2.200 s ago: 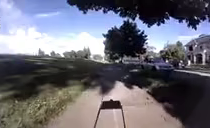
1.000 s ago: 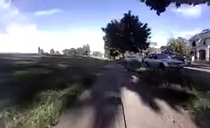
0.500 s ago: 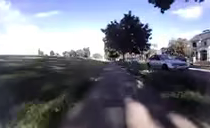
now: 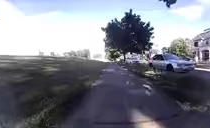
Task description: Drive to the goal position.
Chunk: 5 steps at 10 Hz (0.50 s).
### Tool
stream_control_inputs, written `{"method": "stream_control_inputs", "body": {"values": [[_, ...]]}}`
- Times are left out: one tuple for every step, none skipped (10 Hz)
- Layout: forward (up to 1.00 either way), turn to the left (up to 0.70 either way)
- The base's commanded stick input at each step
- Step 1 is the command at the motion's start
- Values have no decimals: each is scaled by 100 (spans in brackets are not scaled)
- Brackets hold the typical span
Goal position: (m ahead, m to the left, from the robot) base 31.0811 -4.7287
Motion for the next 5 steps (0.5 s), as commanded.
{"method": "stream_control_inputs", "body": {"values": [[100, 0], [100, 0], [100, 0], [100, 0], [100, -7]]}}
